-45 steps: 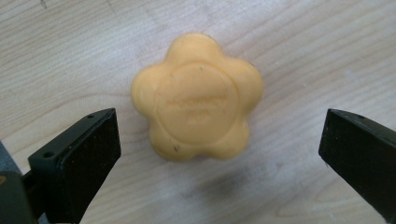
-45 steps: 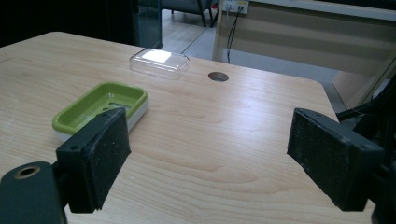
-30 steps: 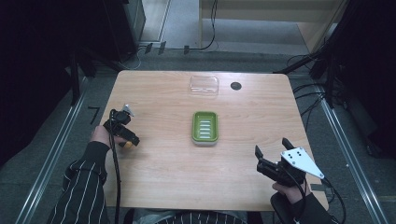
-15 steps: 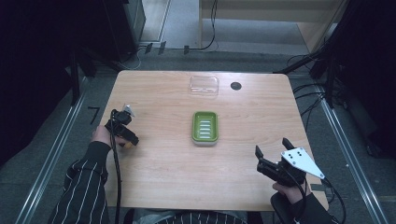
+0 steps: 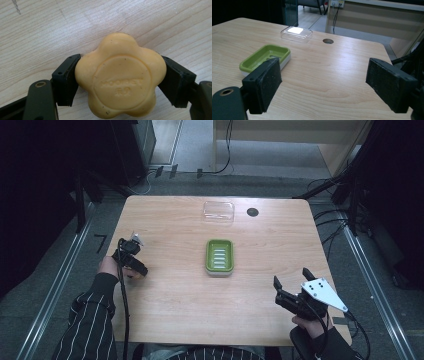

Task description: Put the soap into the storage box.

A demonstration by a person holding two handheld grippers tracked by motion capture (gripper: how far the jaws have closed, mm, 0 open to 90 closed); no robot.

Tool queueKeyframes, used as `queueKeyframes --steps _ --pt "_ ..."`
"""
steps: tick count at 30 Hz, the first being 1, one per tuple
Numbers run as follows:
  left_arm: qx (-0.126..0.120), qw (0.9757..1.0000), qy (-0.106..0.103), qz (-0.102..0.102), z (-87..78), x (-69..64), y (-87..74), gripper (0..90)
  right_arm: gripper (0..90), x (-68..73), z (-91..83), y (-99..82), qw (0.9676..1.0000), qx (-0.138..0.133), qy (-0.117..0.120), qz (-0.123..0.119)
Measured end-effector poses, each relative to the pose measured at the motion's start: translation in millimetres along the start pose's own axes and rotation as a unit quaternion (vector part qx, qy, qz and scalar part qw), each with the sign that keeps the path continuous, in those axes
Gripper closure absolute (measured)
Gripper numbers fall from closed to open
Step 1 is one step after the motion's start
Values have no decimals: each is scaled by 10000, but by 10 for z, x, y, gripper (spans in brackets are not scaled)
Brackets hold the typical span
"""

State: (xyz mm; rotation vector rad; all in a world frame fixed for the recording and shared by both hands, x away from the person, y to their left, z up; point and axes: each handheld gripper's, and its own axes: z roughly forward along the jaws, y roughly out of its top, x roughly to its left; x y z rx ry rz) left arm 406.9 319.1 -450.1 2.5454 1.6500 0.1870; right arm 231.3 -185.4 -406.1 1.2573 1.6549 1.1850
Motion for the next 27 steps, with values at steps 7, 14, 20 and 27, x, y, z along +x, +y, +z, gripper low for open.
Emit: queueKeyframes --steps 7,14,20,27 --pt "-14 10000 6 18 -7 2 -14 259 137 -6 -2 -1 10000 -10 -9 -10" --pt "5 10000 64 45 -31 12 -26 259 137 -2 2 1 10000 -6 -11 -2" --pt "-12 10000 44 60 -71 25 -35 259 137 7 3 3 10000 6 -6 2" --pt "-63 9999 94 128 -92 -23 -12 260 137 1 1 2 10000 -5 -16 -14"
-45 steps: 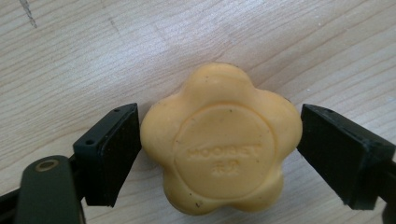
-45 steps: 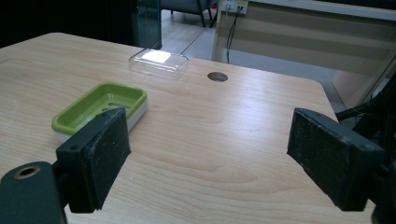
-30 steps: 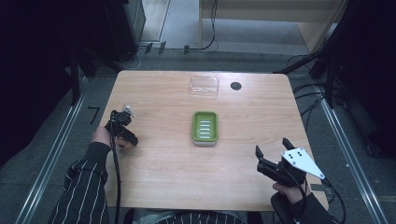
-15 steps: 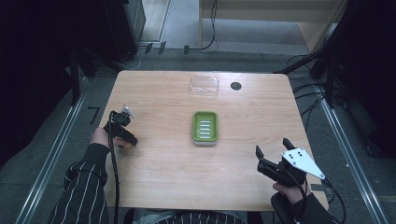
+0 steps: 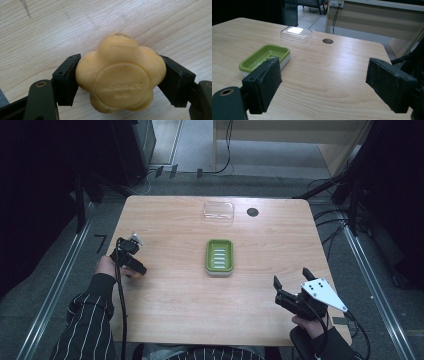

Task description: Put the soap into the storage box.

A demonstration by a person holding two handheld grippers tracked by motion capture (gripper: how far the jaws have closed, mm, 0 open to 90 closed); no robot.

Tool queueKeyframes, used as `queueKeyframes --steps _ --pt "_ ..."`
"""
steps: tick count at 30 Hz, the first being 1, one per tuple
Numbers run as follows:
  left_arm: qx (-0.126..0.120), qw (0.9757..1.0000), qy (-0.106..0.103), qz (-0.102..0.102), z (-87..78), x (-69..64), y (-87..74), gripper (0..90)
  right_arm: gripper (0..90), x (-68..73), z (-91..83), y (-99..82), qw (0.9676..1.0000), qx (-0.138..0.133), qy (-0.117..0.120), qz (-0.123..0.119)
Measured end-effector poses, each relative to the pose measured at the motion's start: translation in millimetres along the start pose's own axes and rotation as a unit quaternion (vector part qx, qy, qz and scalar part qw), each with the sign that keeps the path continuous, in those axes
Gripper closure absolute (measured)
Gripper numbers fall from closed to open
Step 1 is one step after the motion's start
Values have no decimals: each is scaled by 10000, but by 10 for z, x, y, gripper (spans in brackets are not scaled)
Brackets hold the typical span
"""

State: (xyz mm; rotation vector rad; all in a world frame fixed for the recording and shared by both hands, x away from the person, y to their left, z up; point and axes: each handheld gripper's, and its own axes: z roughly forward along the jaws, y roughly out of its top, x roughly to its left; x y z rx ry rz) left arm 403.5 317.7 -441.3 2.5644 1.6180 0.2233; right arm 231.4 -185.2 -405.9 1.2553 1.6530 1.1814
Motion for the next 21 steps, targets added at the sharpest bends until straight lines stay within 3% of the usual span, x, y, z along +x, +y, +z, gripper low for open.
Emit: queueKeyframes --steps 8,16,19,21 --pt "49 9999 28 122 50 -66 44 258 137 -1 -2 -1 10000 -2 1 -5" --pt "46 9999 -90 71 86 -30 39 250 137 -1 -3 -1 10000 0 -2 2" --pt "5 9999 -80 82 57 -4 21 185 137 -3 -3 -2 10000 -2 -3 0" --pt "115 9998 -118 107 53 10 9 177 137 -2 -2 -2 10000 0 -3 0"
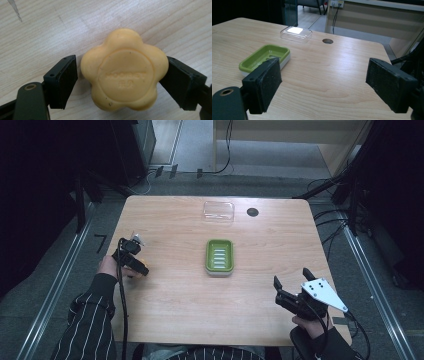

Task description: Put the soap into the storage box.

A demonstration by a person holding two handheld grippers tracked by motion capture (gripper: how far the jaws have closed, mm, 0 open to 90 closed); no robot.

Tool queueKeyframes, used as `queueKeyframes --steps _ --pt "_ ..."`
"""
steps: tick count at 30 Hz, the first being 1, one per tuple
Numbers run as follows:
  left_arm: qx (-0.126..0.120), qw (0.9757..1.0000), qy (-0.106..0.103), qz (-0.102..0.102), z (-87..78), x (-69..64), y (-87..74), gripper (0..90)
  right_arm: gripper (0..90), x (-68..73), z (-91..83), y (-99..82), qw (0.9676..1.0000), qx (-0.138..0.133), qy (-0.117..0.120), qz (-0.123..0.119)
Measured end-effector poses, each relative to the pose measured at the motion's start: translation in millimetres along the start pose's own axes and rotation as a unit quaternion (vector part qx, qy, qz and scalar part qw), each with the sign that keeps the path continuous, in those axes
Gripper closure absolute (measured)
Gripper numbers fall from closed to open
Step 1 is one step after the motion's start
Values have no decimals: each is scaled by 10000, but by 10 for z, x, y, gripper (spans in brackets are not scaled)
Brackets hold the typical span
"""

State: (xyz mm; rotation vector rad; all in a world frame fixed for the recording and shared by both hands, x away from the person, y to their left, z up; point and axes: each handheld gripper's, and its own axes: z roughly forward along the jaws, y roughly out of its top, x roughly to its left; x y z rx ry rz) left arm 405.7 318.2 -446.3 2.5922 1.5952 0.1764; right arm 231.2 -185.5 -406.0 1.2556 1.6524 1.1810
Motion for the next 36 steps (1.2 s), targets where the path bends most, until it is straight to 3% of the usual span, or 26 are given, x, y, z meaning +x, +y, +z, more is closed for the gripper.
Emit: queueKeyframes --steps 2,5,8,19,23,26,31,33,36 --pt "19 10000 -33 22 9 3 -8 169 137 0 0 1 10000 -1 1 -6" --pt "47 9999 -107 94 24 -8 -9 230 137 0 -1 0 10000 1 -3 -1" --pt "62 9999 -49 132 32 -26 -10 253 137 0 0 1 10000 0 -2 -5" --pt "113 9999 42 111 15 -27 -21 269 137 -4 -4 -1 10000 -4 -4 13" --pt "29 10000 41 47 -12 -12 -26 279 137 -6 1 0 10000 -2 -2 -2" --pt "-176 9998 43 1 -55 -9 -29 396 137 -4 1 0 10000 3 -3 13" --pt "-52 9999 -9 88 -19 -25 -13 395 137 -3 -1 0 10000 1 -8 7" --pt "-56 9998 150 90 -25 -38 -11 395 137 -4 -2 -1 10000 1 -10 -6" --pt "-79 9999 69 77 -31 -26 -17 396 137 -7 -3 -1 10000 5 -9 17"
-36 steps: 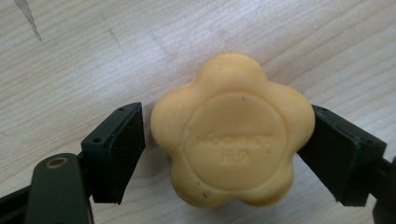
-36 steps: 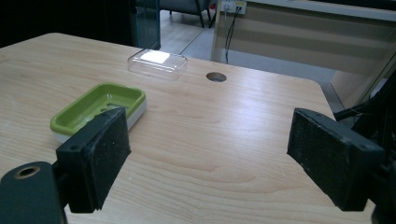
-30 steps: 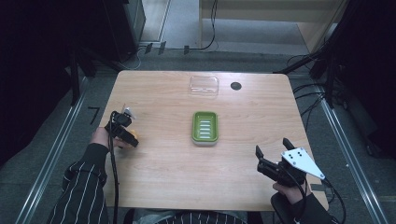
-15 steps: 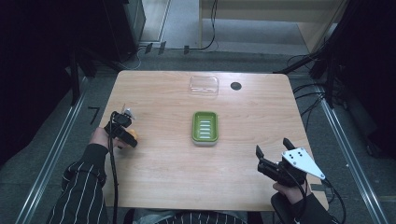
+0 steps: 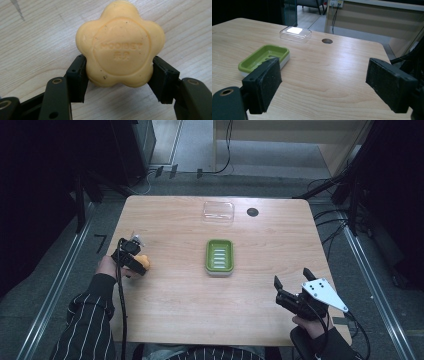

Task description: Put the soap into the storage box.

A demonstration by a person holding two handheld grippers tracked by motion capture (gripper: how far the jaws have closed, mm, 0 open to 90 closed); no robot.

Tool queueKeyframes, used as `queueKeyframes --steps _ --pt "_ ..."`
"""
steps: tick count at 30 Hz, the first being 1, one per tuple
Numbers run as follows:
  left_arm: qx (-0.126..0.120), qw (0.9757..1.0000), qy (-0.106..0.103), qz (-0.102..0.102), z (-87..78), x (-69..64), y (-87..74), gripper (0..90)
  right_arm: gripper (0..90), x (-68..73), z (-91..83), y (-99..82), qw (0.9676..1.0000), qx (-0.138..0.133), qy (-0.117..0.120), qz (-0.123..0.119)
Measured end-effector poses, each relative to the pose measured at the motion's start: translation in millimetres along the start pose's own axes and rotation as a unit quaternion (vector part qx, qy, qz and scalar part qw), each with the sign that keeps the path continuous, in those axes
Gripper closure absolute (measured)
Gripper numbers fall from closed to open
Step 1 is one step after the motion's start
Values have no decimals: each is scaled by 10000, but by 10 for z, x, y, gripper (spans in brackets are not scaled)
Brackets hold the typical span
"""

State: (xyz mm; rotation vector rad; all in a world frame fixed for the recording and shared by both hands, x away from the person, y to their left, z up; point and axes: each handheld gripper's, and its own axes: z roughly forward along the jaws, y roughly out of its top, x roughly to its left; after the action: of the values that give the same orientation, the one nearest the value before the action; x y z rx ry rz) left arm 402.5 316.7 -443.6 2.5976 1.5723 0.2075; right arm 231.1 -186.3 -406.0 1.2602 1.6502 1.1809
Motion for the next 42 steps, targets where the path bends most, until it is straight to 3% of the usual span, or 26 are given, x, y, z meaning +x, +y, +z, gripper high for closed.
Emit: queueKeyframes --steps 5,15,35,42 --pt "-77 9999 -117 7 -18 -10 1 398 137 2 -1 0 10000 4 4 7" --pt "-205 9997 -111 73 -38 -75 41 397 137 0 -4 -2 10000 11 -4 14" --pt "-397 9980 -249 421 -87 -279 253 397 137 -72 -96 -43 9998 17 -189 95" --pt "-458 9969 -240 589 -76 -409 382 397 137 -115 -126 -68 9996 36 -266 112"
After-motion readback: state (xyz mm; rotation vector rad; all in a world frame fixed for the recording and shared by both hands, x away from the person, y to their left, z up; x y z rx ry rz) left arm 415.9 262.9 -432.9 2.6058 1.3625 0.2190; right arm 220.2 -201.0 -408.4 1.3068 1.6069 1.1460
